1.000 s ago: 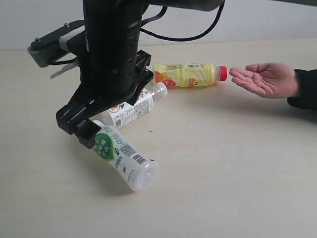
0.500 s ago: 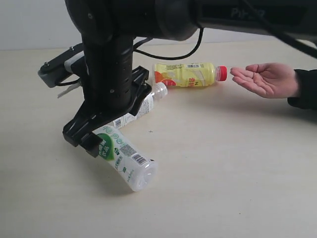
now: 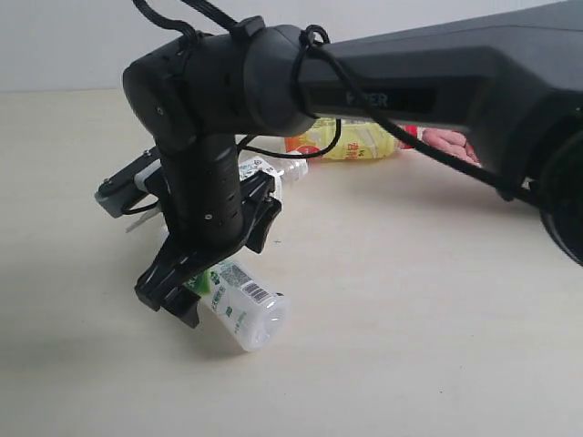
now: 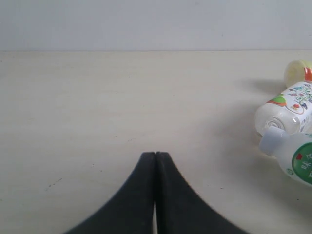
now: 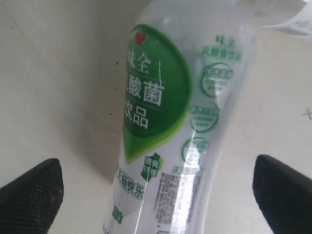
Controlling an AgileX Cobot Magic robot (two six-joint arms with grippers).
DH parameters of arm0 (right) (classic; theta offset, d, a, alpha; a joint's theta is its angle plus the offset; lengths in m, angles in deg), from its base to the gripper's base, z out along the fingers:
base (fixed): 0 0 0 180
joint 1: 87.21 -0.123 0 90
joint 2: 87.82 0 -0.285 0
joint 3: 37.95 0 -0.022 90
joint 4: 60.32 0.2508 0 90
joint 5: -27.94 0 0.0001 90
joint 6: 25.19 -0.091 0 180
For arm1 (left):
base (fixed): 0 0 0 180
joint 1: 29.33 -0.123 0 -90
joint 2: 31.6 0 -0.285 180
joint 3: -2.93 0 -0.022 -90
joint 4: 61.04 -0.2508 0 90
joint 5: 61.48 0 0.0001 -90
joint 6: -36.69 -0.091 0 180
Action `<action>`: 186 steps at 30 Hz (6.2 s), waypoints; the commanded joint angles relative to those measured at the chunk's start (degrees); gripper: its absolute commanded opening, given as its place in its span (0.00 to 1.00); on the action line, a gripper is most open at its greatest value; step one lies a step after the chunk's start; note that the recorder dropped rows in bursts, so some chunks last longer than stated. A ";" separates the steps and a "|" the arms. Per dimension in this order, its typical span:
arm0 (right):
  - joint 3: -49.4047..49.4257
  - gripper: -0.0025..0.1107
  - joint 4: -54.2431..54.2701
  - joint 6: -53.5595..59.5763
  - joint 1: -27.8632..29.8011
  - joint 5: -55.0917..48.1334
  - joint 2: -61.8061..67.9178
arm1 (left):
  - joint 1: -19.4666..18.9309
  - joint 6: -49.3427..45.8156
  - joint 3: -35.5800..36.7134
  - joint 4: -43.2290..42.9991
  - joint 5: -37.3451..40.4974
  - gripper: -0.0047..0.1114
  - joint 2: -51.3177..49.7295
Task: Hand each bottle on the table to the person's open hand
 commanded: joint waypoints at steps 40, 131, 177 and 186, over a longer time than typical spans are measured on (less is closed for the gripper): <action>0.15 0.02 0.95 -0.39 0.07 -2.35 -5.99 | 0.35 0.25 0.00 0.08 -0.40 0.04 0.38; 14.44 0.53 -4.37 -4.04 45.41 8.92 -12.07 | 0.34 0.26 0.00 0.08 -0.40 0.04 0.38; 14.30 0.88 0.17 1.17 45.28 4.37 -43.82 | 0.34 0.27 0.00 0.08 -0.40 0.04 0.38; 14.30 0.88 1.24 2.04 45.28 3.49 -44.36 | 0.34 0.27 0.00 0.08 -0.40 0.04 0.38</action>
